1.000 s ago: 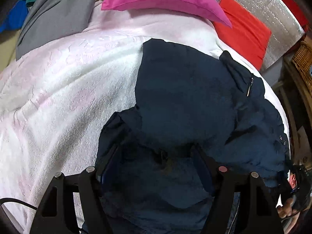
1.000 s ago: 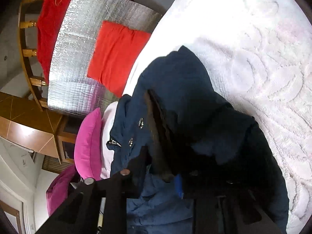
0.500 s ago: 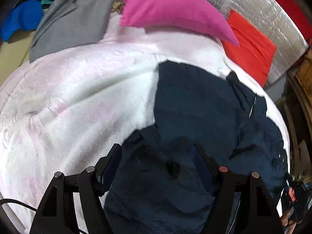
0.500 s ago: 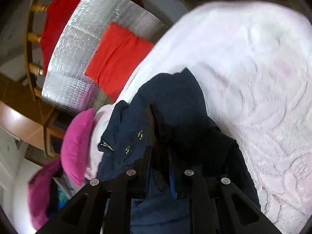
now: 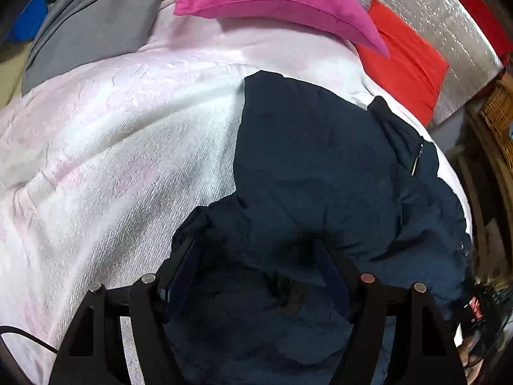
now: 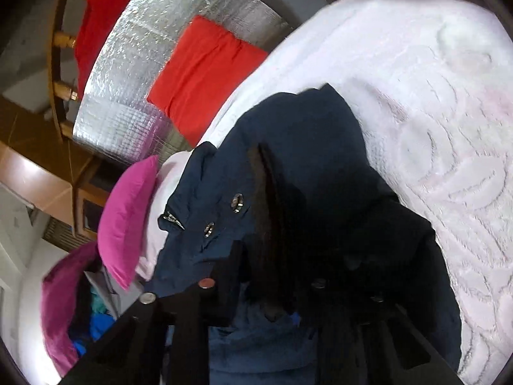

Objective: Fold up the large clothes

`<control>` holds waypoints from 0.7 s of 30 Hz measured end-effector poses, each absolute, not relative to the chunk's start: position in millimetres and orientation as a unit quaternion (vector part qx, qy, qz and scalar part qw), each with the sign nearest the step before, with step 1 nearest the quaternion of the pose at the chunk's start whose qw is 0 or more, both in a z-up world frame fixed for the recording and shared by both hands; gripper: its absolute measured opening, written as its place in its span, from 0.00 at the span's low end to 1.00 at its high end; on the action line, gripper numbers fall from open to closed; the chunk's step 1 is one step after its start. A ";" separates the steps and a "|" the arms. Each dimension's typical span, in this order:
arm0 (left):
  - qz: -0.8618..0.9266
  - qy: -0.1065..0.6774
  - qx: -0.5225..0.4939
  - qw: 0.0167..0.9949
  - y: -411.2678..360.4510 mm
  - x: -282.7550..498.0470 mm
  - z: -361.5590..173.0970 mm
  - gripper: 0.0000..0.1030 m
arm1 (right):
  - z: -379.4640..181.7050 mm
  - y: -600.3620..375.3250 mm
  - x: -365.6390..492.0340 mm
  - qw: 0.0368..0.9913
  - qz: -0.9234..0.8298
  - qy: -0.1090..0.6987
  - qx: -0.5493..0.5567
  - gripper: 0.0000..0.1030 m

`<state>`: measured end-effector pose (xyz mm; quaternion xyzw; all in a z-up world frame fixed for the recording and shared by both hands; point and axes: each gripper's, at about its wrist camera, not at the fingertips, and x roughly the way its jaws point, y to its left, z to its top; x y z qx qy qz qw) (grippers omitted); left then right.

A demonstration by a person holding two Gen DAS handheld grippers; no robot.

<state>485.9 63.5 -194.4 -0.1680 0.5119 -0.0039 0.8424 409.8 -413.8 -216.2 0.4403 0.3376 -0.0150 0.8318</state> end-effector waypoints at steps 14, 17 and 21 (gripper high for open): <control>0.018 0.492 -0.146 0.858 61.2 481.6 -175.0 0.72 | -189.6 -398.8 410.3 0.874 -0.087 0.339 0.338 0.13; 0.023 0.499 -0.175 0.848 77.7 482.3 -182.0 0.72 | -179.6 -411.5 403.2 0.867 -0.071 0.323 0.373 0.17; 0.021 0.501 -0.194 0.843 86.2 481.7 -186.1 0.72 | -174.7 -439.6 387.8 0.852 -0.091 0.300 0.419 0.64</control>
